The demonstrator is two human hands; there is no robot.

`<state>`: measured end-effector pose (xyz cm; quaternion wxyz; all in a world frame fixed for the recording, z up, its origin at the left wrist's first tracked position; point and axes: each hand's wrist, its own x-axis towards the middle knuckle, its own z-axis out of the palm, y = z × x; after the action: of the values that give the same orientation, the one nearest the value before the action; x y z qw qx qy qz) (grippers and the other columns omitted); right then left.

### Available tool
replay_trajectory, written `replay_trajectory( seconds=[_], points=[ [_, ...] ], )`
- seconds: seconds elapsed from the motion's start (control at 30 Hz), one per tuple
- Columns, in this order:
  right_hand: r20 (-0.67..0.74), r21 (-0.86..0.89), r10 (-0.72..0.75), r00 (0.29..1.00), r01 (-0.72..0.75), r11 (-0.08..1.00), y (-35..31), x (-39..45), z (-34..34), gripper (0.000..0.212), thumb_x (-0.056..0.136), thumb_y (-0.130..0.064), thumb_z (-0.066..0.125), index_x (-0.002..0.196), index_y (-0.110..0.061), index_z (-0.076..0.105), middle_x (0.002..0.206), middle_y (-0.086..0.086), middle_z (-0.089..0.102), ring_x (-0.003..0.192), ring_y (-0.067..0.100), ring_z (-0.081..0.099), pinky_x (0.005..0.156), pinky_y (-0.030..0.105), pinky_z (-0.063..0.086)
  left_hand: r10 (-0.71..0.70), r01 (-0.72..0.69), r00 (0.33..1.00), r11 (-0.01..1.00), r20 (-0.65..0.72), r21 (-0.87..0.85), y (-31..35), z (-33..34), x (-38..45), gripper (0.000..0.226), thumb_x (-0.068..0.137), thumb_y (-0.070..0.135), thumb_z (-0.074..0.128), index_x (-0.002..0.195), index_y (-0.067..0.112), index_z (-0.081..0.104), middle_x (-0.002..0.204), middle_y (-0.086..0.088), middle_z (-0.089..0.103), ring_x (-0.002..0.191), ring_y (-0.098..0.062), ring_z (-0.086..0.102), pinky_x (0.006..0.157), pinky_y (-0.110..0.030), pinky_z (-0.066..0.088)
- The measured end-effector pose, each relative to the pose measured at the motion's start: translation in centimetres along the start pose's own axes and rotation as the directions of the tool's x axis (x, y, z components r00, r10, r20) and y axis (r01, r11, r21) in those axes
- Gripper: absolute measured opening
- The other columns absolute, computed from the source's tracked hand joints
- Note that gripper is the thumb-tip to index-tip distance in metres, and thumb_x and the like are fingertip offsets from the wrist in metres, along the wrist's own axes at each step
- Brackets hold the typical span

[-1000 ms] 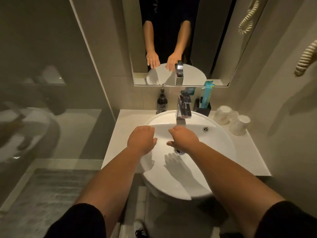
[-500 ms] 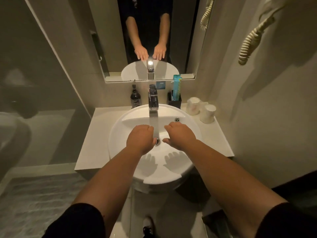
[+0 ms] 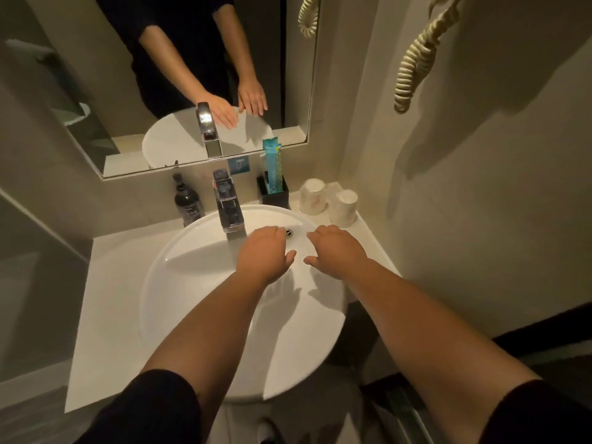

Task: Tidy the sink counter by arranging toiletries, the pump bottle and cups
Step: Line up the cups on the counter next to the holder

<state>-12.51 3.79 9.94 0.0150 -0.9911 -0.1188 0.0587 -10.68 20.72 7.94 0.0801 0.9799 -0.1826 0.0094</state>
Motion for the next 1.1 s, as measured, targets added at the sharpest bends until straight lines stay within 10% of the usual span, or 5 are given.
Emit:
replay_trajectory(
  seconds=[0.53, 1.1],
  points=[
    [0.044, -0.008, 0.089, 0.995, -0.088, 0.996, 7.4, 9.2, -0.5, 0.054, 0.089, -0.046, 0.056, 0.133, -0.016, 0.050, 0.129, 0.007, 0.054, 0.120, 0.028, 0.049, 0.094, 0.038, 0.043, 0.041, -0.046, 0.996, 0.997, 0.083, 0.058, -2.4, 5.2, 9.2, 0.079, 0.088, 0.056, 0.053, 0.145, 0.009, 0.025, 0.157, -0.014, 0.021, 0.145, -0.032, 0.016, 0.119, -0.043, 0.018],
    [0.248, -0.038, -0.168, 0.954, 0.182, 0.983, 11.8, 25.5, 0.8, 0.052, 0.083, -0.022, 0.068, 0.133, -0.020, 0.052, 0.124, 0.010, 0.052, 0.109, 0.032, 0.059, 0.088, 0.037, 0.050, -0.143, 0.130, 0.981, 0.986, 0.134, 0.103, -2.1, 9.7, 11.3, 0.084, 0.095, 0.059, 0.031, 0.151, 0.007, -0.003, 0.161, -0.013, -0.008, 0.148, -0.027, -0.008, 0.121, -0.040, 0.000]
  ],
)
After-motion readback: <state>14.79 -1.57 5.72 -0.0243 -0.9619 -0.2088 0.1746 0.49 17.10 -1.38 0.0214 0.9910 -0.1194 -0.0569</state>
